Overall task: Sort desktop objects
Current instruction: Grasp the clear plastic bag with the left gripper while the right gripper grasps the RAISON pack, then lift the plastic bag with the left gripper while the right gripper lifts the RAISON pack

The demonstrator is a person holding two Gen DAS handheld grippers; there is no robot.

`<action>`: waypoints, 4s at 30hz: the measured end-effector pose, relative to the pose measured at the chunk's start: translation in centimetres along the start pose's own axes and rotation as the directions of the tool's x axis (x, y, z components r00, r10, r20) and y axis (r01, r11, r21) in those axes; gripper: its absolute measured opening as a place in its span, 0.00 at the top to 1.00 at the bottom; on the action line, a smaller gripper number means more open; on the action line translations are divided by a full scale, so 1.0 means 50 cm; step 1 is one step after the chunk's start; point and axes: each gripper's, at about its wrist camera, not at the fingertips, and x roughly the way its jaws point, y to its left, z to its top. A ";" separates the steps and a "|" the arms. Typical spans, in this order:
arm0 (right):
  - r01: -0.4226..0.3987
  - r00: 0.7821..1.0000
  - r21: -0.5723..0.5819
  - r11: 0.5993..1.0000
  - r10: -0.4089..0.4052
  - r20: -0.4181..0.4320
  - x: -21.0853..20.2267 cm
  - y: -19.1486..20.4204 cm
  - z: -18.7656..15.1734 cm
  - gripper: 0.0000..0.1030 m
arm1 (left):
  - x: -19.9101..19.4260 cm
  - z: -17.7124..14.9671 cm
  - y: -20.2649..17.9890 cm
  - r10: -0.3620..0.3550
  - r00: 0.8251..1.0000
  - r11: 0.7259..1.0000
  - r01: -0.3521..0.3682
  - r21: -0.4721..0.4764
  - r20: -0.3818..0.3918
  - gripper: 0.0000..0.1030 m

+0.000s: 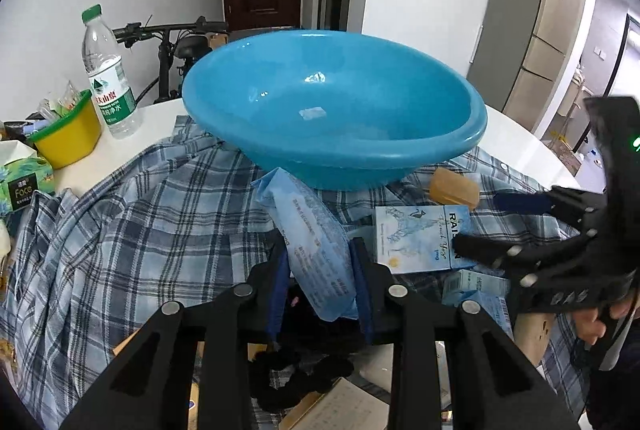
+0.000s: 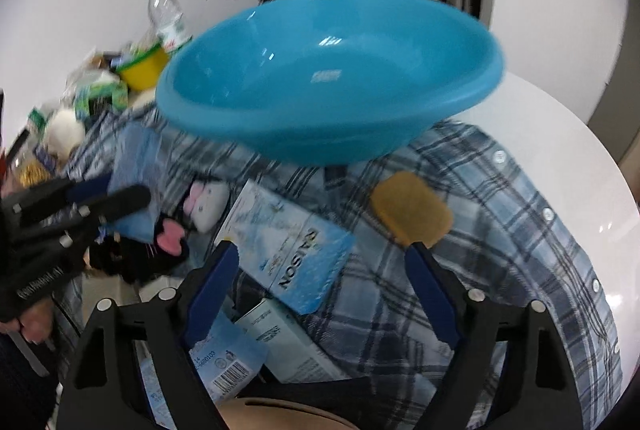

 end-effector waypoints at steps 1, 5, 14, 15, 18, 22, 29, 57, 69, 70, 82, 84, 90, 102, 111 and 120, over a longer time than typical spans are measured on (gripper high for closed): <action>-0.005 1.000 -0.009 1.000 0.005 -0.012 0.008 0.004 -0.001 0.19 | 0.001 0.000 -0.001 0.009 1.000 1.000 -0.009 0.004 0.000 0.70; -0.046 0.997 0.002 0.999 0.046 -0.067 0.043 -0.001 0.000 0.19 | 0.011 -0.002 0.004 0.017 1.000 1.000 -0.017 -0.004 -0.016 0.70; -0.104 0.992 0.021 0.994 0.105 -0.067 0.063 -0.006 -0.001 0.55 | 0.010 -0.005 -0.003 0.029 1.000 0.999 -0.029 0.016 -0.010 0.70; -0.107 0.993 0.016 0.994 0.108 -0.057 0.058 -0.004 -0.002 0.57 | 0.009 -0.006 -0.002 0.032 0.999 0.999 -0.032 0.007 -0.009 0.70; -0.111 0.993 0.001 0.994 0.111 -0.032 0.037 0.000 -0.001 0.81 | 0.009 -0.005 0.000 0.028 1.000 1.000 -0.028 -0.002 -0.013 0.70; -0.161 0.987 -0.050 0.986 0.161 -0.004 0.006 0.014 -0.003 0.87 | 0.009 -0.005 -0.001 0.032 0.999 0.999 -0.032 -0.002 -0.011 0.70; -0.087 0.996 -0.017 0.996 0.087 -0.032 0.026 0.001 -0.004 0.78 | 0.012 -0.005 0.001 0.034 0.999 0.999 -0.034 -0.001 -0.014 0.70; -0.258 0.955 -0.376 0.890 0.295 0.042 -0.023 0.117 -0.036 0.74 | 0.005 -0.010 -0.007 0.040 0.999 0.999 -0.040 0.025 -0.012 0.70; -0.123 0.988 -0.343 0.931 0.149 0.049 0.040 0.111 -0.043 0.78 | 0.004 -0.011 -0.009 0.038 0.999 0.999 -0.037 0.026 -0.012 0.70; -0.114 0.987 -0.339 0.934 0.145 0.068 0.030 0.109 -0.046 0.79 | 0.004 -0.011 -0.008 0.038 0.999 0.999 -0.038 0.024 -0.012 0.70; -0.028 0.956 -0.353 0.935 0.129 0.264 -0.086 0.137 -0.056 0.79 | -0.053 -0.013 -0.014 0.086 0.991 0.996 -0.083 -0.026 0.102 0.70; -0.046 0.943 -0.379 0.924 0.165 0.289 -0.114 0.150 -0.066 0.79 | -0.083 -0.012 -0.018 0.109 0.982 0.994 -0.105 -0.031 0.157 0.70; -0.021 0.895 -0.340 0.940 0.169 0.412 -0.176 0.146 -0.072 0.79 | -0.166 -0.017 -0.033 0.209 0.921 0.977 -0.207 -0.040 0.328 0.70; 0.245 0.749 -0.054 0.968 -0.154 0.644 -0.227 0.112 -0.069 0.79 | -0.233 -0.040 -0.058 0.301 0.808 0.951 -0.293 -0.097 0.506 0.70; 0.196 0.765 -0.043 0.980 -0.126 0.632 -0.242 0.101 -0.061 0.79 | -0.237 -0.031 -0.078 0.295 0.801 0.952 -0.296 -0.083 0.521 0.70; 0.224 0.749 -0.141 0.964 -0.078 0.658 -0.348 0.139 0.028 0.79 | -0.275 0.119 -0.079 0.222 0.827 0.973 -0.226 -0.056 0.517 0.70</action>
